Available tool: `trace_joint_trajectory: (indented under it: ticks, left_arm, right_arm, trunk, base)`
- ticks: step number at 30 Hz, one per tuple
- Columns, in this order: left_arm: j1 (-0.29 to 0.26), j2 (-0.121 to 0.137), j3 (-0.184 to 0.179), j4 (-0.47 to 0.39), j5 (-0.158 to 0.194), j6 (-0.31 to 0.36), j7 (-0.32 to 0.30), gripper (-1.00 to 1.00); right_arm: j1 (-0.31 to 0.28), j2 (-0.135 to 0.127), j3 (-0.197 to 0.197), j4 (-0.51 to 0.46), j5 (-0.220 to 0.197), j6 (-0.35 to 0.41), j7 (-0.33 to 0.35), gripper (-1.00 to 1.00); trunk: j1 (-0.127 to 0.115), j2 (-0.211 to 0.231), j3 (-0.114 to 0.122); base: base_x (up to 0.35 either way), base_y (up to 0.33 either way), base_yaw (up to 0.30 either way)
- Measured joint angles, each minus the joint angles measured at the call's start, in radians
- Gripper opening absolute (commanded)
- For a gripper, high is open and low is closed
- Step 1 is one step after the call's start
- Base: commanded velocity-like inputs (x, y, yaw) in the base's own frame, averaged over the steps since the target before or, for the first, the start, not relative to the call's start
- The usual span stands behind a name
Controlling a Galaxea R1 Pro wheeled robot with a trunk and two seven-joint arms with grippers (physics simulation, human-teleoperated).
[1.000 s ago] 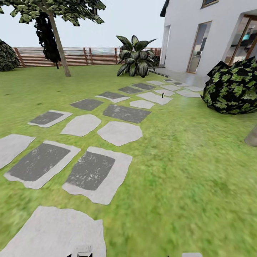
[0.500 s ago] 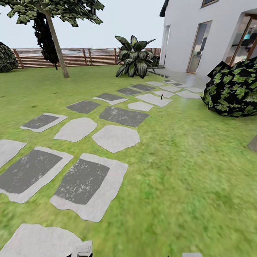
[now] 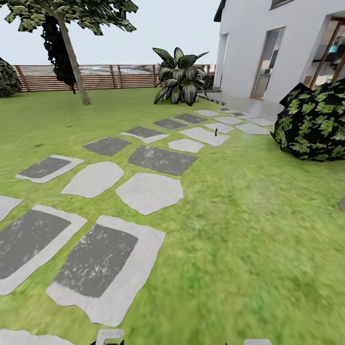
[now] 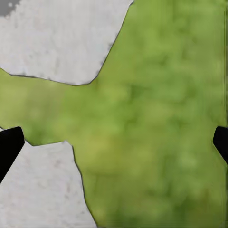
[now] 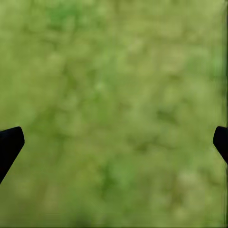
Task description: Pick up the pesticide atomizer in the garden and spray insectifuge to fully cover both potted plants in the garden.
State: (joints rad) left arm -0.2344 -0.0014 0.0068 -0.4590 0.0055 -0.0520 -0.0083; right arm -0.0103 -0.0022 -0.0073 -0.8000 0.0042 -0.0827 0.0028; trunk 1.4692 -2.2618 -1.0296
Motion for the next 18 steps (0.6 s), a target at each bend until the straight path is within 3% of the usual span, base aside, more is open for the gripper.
trace_joint_trajectory:
  ticks: [18]
  left_arm:
    - [0.0, 0.0, 0.0, 0.0, 0.0, 0.0, 0.0, 1.0]
  right_arm:
    - [0.0, 0.0, 0.0, 0.0, 0.0, 0.0, 0.0, 1.0]
  trunk:
    - [0.0, 0.0, 0.0]
  base:
    - [0.334, -0.154, 0.0]
